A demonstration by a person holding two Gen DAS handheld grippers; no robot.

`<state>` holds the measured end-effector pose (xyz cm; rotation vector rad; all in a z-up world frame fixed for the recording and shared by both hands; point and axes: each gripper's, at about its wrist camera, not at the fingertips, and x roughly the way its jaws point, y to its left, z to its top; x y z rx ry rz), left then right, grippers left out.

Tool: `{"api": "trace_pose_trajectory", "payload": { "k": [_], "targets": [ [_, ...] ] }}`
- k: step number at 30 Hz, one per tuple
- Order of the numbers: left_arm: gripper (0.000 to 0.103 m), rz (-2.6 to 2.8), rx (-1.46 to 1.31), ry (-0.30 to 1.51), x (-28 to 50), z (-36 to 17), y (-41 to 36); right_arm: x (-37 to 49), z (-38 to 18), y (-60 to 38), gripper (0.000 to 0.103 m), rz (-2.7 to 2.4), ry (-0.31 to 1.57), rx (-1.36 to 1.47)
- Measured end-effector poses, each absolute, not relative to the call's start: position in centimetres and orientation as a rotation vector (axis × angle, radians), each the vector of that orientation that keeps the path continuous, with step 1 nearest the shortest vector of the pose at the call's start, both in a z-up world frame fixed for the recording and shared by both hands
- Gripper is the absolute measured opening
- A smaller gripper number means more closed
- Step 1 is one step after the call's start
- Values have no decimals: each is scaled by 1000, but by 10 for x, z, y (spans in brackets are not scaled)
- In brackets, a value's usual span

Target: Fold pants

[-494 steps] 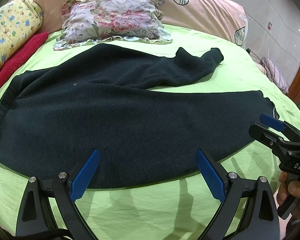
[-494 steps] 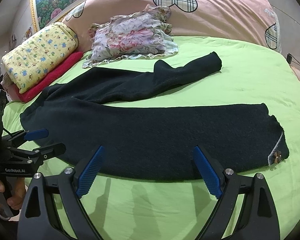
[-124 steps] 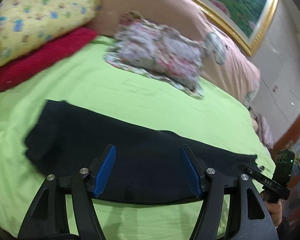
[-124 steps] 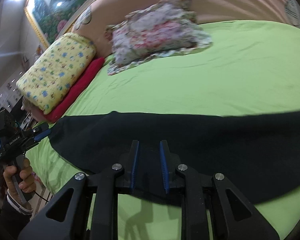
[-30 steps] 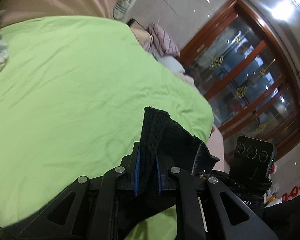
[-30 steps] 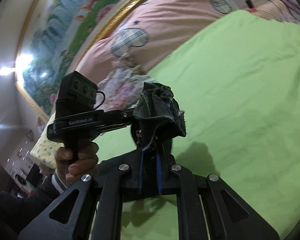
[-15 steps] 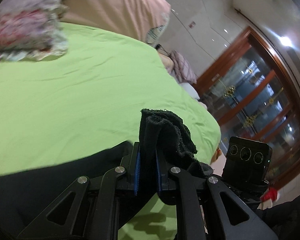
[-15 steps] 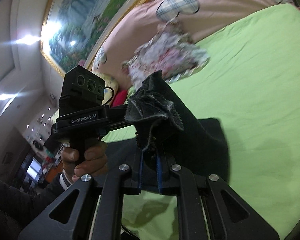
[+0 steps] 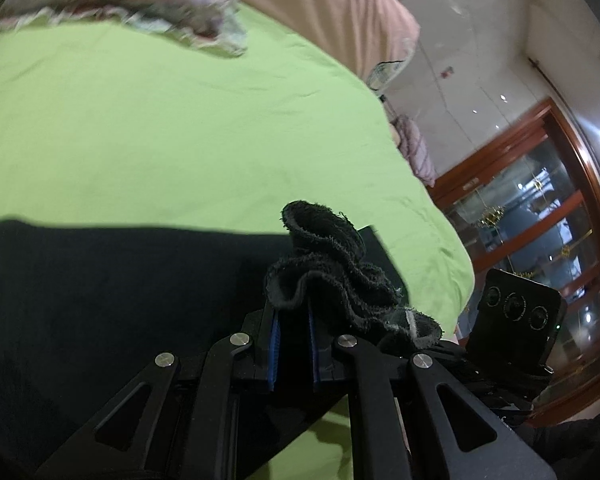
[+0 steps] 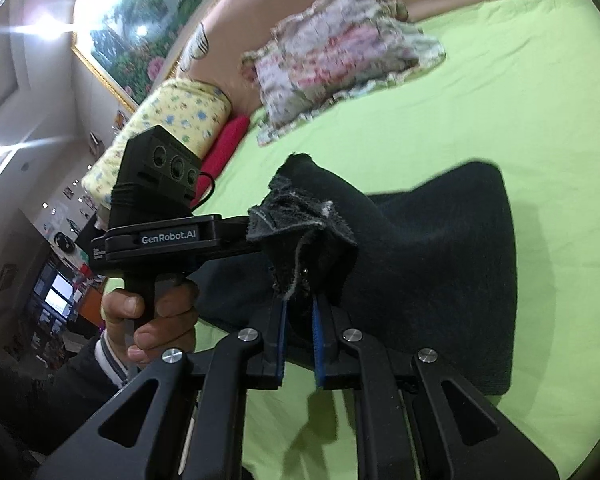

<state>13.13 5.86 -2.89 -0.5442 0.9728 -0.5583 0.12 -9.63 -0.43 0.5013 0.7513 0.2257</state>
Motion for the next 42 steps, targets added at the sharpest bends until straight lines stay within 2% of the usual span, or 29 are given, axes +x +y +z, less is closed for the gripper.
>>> {"api": "trace_pose_trajectory", "payload": {
  "k": [9,13,15,24,27,34,36,42],
  "targets": [
    [10,-457,-600,976,118,-42,83,9,-17,-90,16,212,810,476],
    [16,-395,-630,953,103,-40,97,10,-17,-87,31,237,806,485],
    [19,-365,-643,946,95,-40,104,10,-16,-83,35,249,807,481],
    [36,-246,-738,887,55,-35,135,10,-14,-74,36,251,813,491],
    [42,-219,-745,874,46,-31,139,11,-12,-66,39,264,817,473],
    [44,-165,-773,842,24,-27,154,15,-8,-52,41,294,818,461],
    [55,-136,-782,826,12,-26,162,18,-6,-48,41,303,817,457],
    [61,-60,-830,770,-19,-20,182,29,1,-34,41,336,822,426]
  ]
}}
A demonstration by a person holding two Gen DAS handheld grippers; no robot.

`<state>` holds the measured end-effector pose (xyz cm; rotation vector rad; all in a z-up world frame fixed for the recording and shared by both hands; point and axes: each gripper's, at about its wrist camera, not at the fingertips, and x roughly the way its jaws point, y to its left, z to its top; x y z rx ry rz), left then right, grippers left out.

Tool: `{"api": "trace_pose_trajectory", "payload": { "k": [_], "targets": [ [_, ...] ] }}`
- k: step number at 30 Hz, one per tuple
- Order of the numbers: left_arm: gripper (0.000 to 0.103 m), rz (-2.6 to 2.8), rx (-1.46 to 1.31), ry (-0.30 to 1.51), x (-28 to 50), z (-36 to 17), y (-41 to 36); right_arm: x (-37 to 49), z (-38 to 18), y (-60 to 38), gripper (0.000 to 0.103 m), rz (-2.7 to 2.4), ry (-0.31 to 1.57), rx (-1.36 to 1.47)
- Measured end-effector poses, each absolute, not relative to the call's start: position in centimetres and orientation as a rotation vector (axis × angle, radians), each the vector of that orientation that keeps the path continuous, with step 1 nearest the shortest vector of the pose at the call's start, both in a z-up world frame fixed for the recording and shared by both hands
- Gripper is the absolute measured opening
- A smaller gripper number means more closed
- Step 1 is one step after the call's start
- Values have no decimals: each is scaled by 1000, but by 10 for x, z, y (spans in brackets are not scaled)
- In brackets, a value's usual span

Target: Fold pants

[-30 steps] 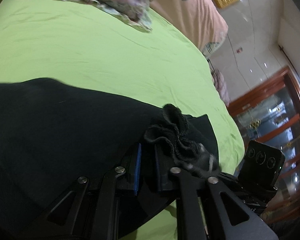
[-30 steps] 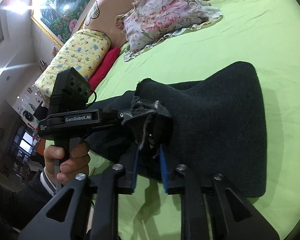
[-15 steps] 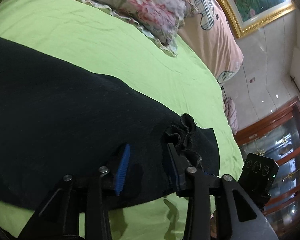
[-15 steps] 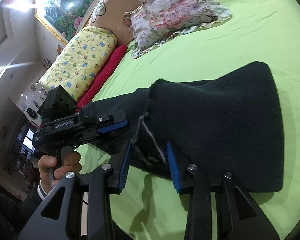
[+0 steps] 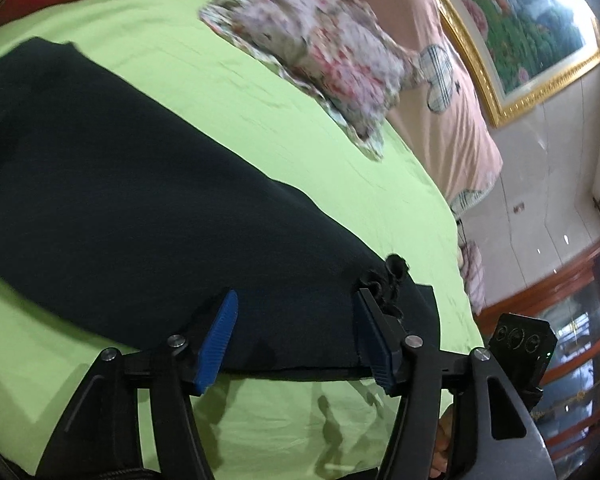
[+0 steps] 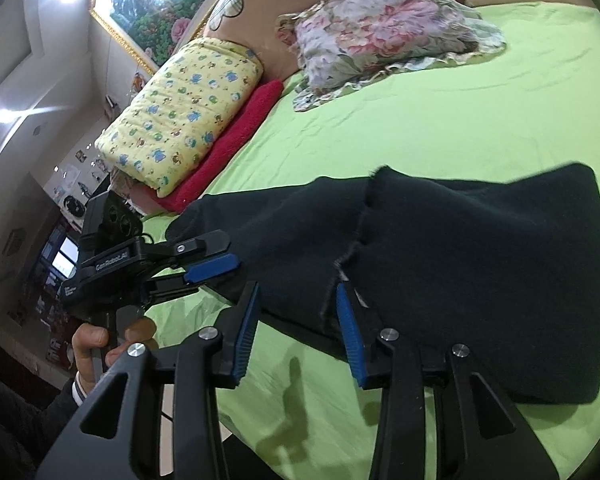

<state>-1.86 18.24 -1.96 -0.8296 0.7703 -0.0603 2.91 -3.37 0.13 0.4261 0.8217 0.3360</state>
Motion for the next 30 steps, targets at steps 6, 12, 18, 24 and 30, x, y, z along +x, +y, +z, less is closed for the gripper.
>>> {"api": "trace_pose_trajectory", "payload": {
  "k": [6,12,18,24,30],
  "targets": [
    [72,54,-882,715,-54,-15,209,45,9,-15,41,383,824,387],
    [76,190,-906,667,-91,-14,235,62,15,4,41,426,834,347],
    [76,276,-978,632,-120,-26,265,85,16,27,41,473,855,299],
    [76,317,-1035,625,-132,-36,285,109,15,54,41,527,883,246],
    [76,337,-1054,622,-133,-41,297,139,16,73,41,562,900,209]
  ]
}}
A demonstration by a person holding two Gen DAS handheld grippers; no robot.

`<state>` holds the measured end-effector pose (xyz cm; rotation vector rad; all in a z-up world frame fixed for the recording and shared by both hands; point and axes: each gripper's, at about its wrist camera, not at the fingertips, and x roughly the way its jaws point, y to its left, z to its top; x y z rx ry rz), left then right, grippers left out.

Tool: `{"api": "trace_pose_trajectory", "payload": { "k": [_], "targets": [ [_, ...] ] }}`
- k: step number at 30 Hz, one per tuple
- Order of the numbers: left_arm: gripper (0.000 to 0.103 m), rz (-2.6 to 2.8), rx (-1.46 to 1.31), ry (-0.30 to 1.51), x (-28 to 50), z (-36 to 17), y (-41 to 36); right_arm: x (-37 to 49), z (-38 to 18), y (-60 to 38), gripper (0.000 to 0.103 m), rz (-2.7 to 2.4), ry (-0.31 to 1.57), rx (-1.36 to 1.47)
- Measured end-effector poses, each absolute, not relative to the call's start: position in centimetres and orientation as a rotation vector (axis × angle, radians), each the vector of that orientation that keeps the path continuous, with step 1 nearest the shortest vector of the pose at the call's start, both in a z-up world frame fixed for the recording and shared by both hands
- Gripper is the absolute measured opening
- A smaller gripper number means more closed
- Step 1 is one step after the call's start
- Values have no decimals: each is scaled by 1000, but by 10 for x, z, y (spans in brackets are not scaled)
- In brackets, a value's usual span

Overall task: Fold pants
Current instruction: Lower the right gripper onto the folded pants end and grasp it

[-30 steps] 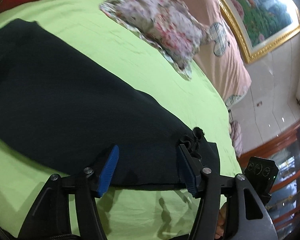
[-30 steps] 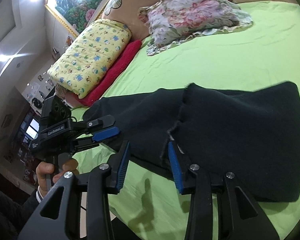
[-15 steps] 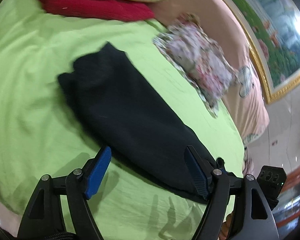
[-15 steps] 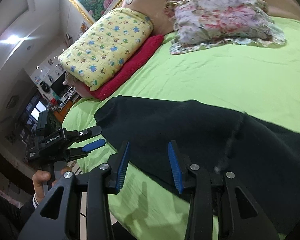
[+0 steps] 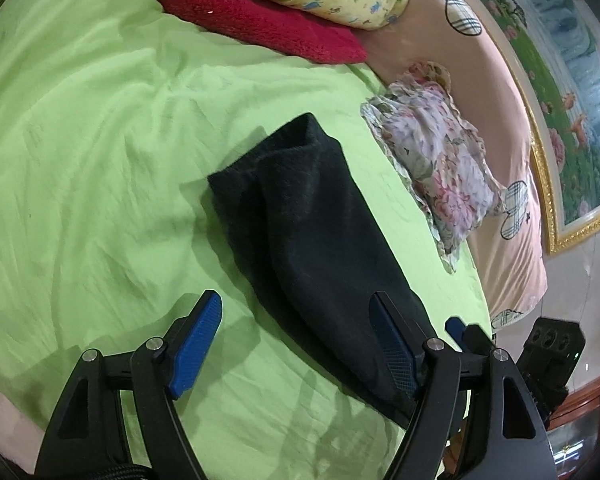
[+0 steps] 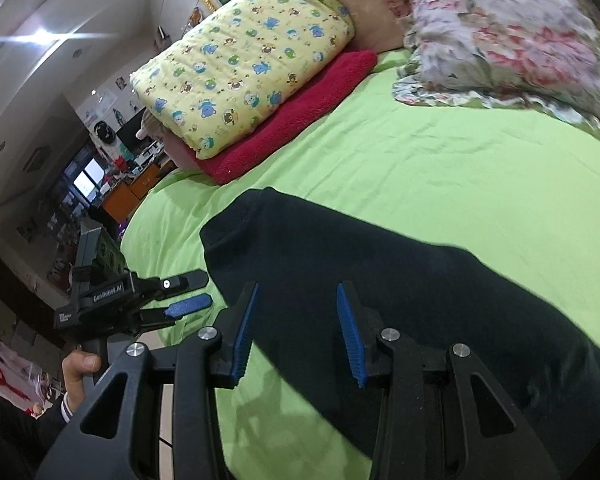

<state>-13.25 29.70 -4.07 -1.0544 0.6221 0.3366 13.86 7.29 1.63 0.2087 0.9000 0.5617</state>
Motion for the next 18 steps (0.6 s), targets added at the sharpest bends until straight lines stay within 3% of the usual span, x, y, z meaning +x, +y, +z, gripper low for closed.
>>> {"api": "trace_pose_trajectory", "payload": {
  "k": [18],
  "targets": [
    [77,362,-1128,603,-119,-49,321,220,4,122,42,667,972,91]
  ]
}}
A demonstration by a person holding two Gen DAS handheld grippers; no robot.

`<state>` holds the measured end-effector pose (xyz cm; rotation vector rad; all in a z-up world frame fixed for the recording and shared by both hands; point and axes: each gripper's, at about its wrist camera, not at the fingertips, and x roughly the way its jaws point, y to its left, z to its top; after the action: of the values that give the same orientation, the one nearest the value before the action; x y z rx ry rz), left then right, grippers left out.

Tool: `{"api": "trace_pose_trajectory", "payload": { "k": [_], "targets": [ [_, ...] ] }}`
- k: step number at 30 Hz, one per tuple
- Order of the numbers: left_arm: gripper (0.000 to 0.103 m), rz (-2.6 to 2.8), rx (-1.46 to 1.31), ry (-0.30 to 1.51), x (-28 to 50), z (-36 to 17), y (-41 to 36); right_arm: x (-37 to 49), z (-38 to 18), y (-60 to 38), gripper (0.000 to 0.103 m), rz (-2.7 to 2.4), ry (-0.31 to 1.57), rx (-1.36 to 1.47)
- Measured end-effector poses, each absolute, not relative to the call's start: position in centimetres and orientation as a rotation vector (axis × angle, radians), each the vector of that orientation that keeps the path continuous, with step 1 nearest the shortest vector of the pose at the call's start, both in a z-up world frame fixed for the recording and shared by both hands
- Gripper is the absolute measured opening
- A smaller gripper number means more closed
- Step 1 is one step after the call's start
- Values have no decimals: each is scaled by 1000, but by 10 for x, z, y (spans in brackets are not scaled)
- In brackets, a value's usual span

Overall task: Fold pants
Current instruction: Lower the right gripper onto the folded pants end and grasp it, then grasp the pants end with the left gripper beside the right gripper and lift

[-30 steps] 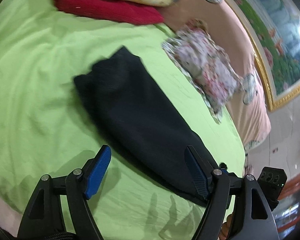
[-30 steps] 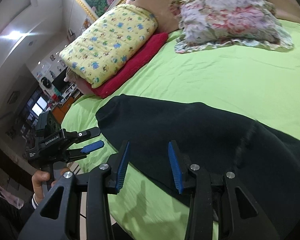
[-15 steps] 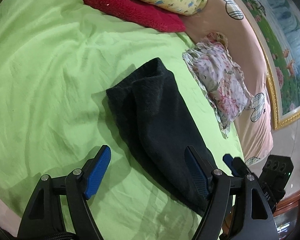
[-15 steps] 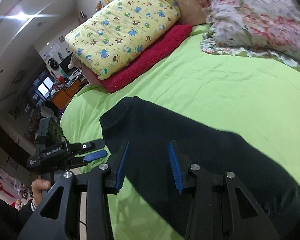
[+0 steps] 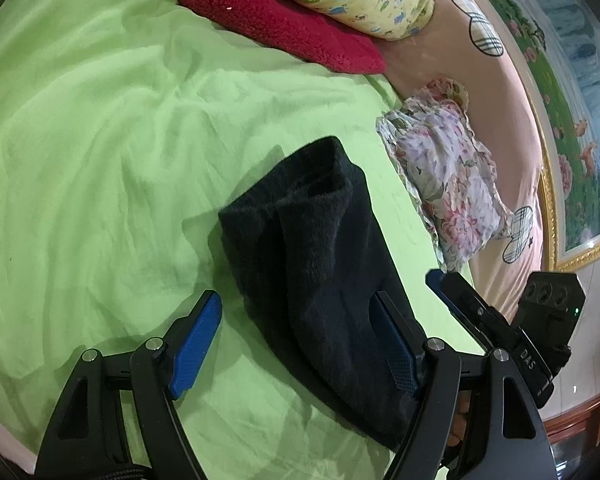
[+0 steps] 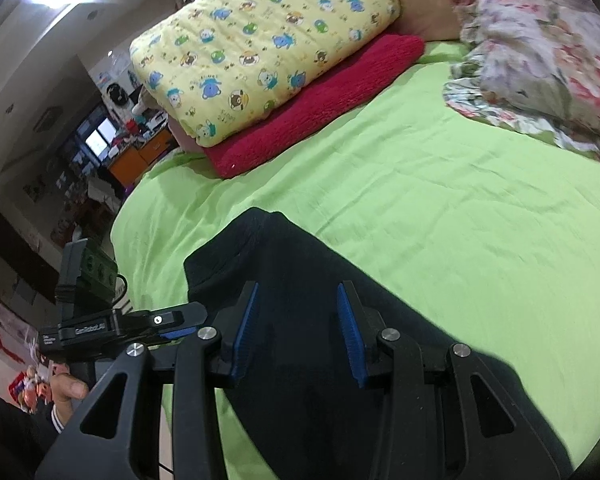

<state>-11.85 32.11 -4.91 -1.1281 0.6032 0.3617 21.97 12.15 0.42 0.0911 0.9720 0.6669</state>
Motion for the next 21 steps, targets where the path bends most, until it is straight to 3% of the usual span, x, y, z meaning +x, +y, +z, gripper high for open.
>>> {"api": "trace_pose_trajectory", "payload": {
  "k": [10,21],
  "targets": [
    [79,370,-1143,584,-108,-53,332,270,-7,161,42,792,1031,-15],
    [78,403,-1021,597,-94,-52,324,320,-40,194,42,920,1234,-101]
  ]
}}
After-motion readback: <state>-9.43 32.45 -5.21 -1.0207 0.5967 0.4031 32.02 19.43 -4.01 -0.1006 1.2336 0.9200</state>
